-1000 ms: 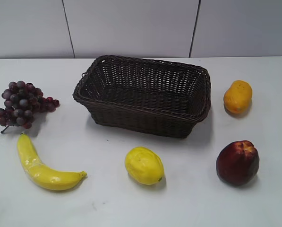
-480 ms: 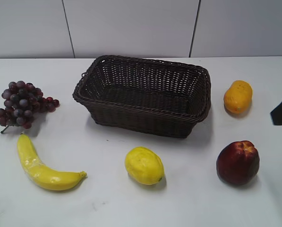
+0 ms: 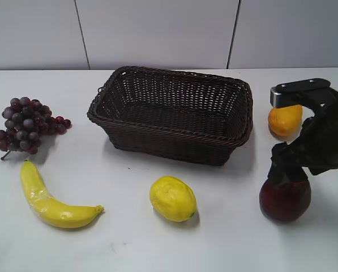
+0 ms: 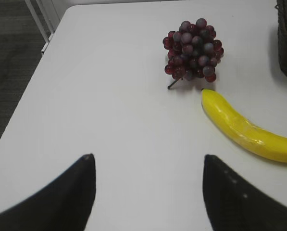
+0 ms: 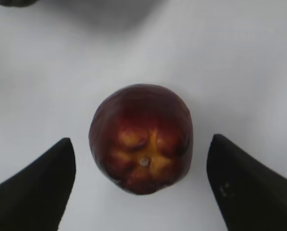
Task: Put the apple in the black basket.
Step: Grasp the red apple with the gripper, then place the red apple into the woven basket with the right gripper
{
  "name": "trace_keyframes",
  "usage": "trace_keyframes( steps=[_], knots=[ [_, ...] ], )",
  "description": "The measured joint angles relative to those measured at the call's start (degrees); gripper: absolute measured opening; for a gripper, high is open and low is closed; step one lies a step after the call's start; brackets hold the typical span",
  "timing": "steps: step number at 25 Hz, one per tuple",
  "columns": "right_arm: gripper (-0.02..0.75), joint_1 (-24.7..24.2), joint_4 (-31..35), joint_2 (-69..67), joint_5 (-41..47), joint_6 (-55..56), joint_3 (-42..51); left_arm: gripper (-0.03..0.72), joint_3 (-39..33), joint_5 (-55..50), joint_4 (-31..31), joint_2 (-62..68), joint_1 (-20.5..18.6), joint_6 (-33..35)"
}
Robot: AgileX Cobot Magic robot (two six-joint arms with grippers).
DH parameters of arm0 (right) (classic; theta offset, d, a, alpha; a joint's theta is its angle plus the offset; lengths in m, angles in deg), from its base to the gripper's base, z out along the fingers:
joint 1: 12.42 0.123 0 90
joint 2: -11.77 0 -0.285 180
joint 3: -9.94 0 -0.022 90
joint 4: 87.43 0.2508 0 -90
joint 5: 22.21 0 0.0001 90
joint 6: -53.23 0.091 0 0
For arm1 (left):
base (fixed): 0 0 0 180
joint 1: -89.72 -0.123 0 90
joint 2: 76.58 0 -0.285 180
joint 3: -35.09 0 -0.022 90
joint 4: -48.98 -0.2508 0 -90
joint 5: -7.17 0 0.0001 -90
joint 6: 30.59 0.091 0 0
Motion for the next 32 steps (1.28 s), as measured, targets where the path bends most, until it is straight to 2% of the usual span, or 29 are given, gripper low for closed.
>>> trace_keyframes(
  steps=[4,9,14,20,26,32],
  knots=[
    [0.64,0.0,0.07,-4.21,-1.46,0.29,0.0,0.521,0.0,0.0,0.0,0.0,0.0,0.0],
    [0.585,0.0,0.19,-5.37,-1.13,1.28,-0.18,0.521,0.0,0.0,0.0,0.0,0.0,0.0],
    [0.585,0.05,-0.49,-3.28,4.35,1.48,-3.05,0.521,0.0,0.0,0.0,0.0,0.0,0.0],
    [0.585,0.05,-2.86,1.42,13.69,1.52,-15.07,0.521,0.0,0.0,0.0,0.0,0.0,0.0],
    [0.585,0.28,-1.72,-0.55,15.42,1.13,-30.55,0.521,0.0,0.0,0.0,0.0,0.0,0.0],
    [0.585,5.76,-1.55,-12.12,16.26,-0.36,-44.68,0.521,0.0,0.0,0.0,0.0,0.0,0.0]
  ],
)
